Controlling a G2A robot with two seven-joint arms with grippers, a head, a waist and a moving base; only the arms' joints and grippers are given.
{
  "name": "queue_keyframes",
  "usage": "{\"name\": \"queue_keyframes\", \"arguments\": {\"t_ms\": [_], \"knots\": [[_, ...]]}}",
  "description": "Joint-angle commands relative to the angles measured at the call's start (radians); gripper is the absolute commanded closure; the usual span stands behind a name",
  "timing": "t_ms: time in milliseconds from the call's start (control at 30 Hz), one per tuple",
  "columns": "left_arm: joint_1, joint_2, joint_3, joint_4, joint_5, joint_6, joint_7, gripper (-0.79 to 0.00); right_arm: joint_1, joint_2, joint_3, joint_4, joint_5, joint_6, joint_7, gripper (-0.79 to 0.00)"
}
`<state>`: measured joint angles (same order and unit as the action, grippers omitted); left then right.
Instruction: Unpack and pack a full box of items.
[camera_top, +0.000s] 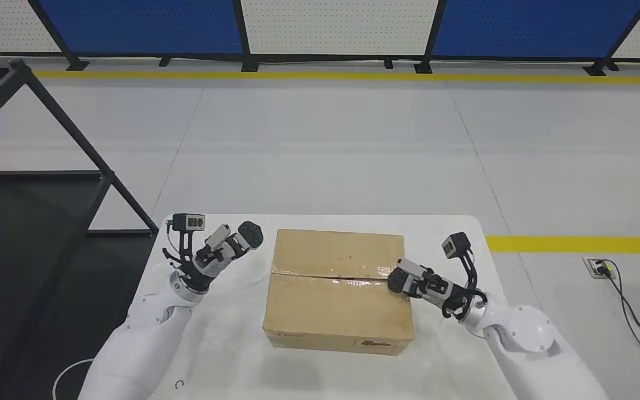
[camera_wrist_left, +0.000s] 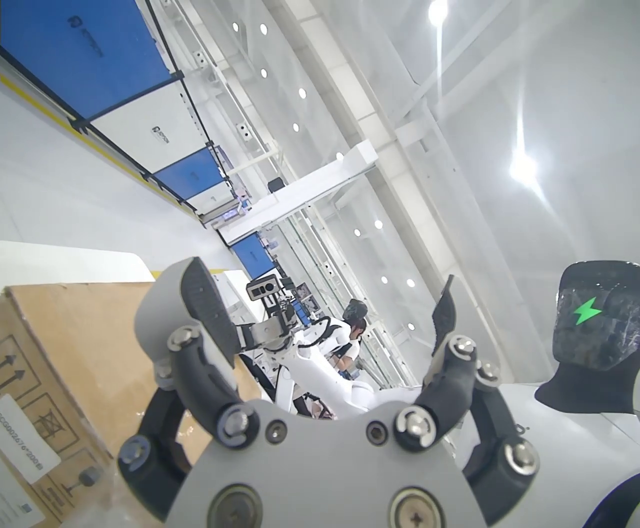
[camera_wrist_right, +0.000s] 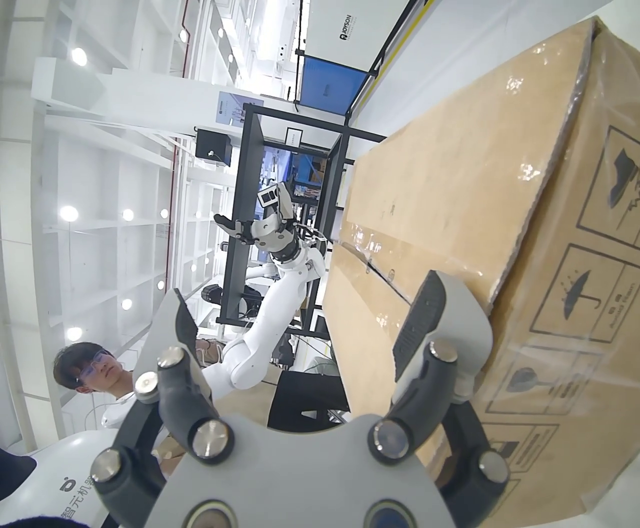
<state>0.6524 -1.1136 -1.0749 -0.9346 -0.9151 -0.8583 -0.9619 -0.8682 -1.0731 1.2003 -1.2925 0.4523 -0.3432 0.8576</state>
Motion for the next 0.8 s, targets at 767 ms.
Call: {"name": "queue_keyframes", "arguments": {"t_ms": [767], "knots": [[0.505,0.068,-0.257,-0.556,0.490,0.260,0.523,-0.785,0.054,-0.020,-0.018,0.063,0.011,-0.005,0.017,-0.785]]}}
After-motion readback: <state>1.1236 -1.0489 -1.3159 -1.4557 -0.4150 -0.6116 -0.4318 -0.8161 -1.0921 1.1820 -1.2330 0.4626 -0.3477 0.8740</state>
